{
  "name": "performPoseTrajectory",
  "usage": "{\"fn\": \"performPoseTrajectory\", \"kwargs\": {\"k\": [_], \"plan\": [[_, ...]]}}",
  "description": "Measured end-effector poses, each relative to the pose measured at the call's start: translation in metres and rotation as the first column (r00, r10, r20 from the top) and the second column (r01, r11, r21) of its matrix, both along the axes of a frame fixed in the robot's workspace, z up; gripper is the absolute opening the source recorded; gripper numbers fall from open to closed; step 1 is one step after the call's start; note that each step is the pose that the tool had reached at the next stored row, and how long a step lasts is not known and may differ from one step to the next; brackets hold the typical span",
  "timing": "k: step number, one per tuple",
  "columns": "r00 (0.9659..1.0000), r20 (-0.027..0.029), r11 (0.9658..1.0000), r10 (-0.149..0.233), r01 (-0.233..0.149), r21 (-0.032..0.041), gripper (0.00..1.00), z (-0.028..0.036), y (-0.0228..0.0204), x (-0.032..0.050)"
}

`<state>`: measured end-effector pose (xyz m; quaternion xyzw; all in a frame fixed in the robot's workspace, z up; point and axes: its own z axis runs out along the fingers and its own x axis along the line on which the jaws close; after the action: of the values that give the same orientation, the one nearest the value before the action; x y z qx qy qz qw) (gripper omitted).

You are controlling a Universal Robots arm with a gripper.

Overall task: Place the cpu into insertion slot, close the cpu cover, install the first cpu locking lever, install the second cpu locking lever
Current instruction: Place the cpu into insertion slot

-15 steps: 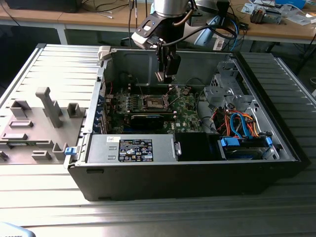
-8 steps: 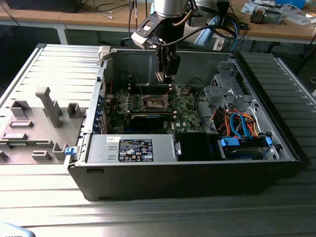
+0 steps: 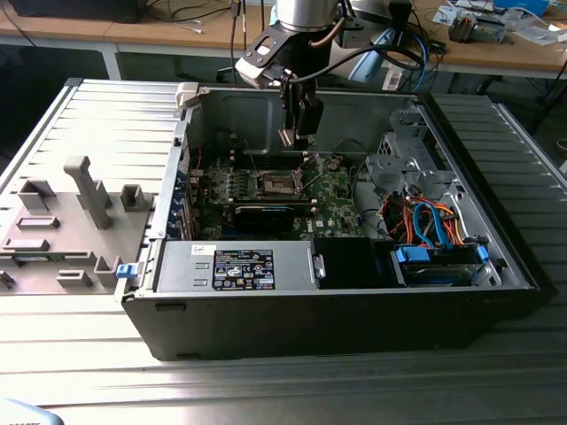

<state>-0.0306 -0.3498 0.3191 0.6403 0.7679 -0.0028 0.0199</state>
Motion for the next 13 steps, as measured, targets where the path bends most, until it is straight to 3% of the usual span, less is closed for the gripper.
{"fn": "performPoseTrajectory", "kwargs": {"k": [13], "plan": [[0.9999,0.0,0.9999,-0.013,0.013,0.0,0.55,-0.0006,0.0,0.0]]}}
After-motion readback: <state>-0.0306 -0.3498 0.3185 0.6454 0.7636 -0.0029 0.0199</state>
